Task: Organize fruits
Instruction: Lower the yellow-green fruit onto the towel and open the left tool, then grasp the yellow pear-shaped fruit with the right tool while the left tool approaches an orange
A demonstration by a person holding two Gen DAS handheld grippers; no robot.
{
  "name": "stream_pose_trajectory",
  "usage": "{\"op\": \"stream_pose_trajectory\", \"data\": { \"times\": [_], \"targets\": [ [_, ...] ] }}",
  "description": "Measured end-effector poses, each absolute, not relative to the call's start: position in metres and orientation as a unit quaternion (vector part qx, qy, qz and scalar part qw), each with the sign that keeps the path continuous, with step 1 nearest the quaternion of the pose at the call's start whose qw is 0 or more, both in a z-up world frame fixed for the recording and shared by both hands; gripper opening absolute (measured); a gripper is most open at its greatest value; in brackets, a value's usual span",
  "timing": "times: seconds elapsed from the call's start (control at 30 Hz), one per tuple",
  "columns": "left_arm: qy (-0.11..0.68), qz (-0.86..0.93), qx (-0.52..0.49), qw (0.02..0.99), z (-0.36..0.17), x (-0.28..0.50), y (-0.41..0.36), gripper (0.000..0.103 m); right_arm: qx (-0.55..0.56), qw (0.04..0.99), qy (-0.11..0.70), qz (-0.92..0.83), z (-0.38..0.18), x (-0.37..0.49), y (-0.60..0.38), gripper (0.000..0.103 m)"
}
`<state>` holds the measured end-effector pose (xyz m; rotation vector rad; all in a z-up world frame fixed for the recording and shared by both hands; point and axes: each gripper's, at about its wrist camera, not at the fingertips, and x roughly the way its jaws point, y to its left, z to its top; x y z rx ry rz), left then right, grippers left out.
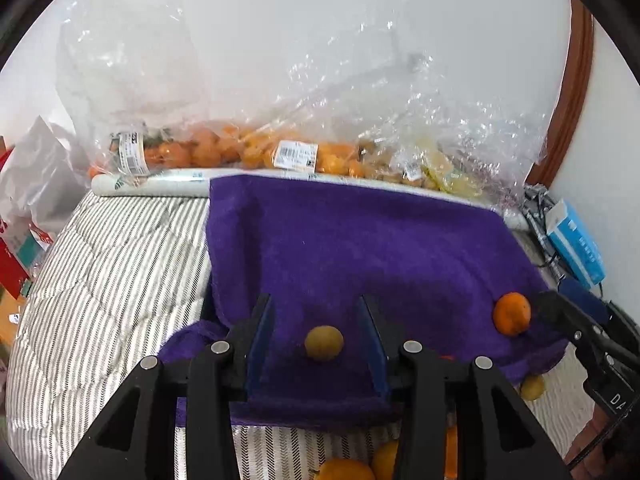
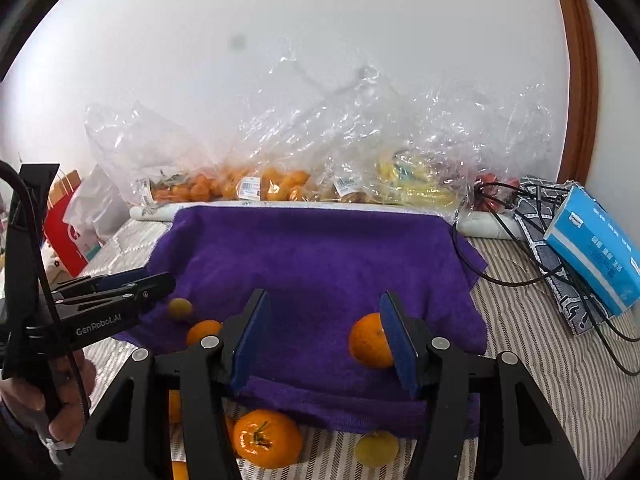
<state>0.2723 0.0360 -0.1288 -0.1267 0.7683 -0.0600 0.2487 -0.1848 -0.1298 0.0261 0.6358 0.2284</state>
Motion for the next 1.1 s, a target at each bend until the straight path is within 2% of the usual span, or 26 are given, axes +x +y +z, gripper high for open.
{"op": "stream_pose_trajectory", "data": {
  "times": [0.17,0.47,0.67,0.87,1.1],
  "targets": [
    [0.387,-0.036,-0.065,0.919,-0.125,0.270,0.044,0.040,0.016,0.941,0.319,0.110,-0.128,0.236,-0.191,0.057],
    [0.399,-0.033,-0.079,0.913,-0.130,0.240,0.058,0.040,0.040,0.918,0.372,0.134,-0.161,0.209,-0.201,0.057],
    [0.411,-0.035,-0.083,0.907,-0.133,0.220,0.064,0.043,0.026,0.919,0.360,0.157,-0.157,0.192,-0.189,0.057],
    [0.410,-0.027,-0.078,0.908,-0.135,0.203,0.074,0.045,0.006,0.930,0.356,0.086,-0.160,0.188,-0.204,0.056],
    [0.419,-0.030,-0.091,0.903,-0.144,0.197,0.081,0.045,0.037,0.910,0.408,0.066,-0.186,0.204,-0.219,0.038]
  ]
}}
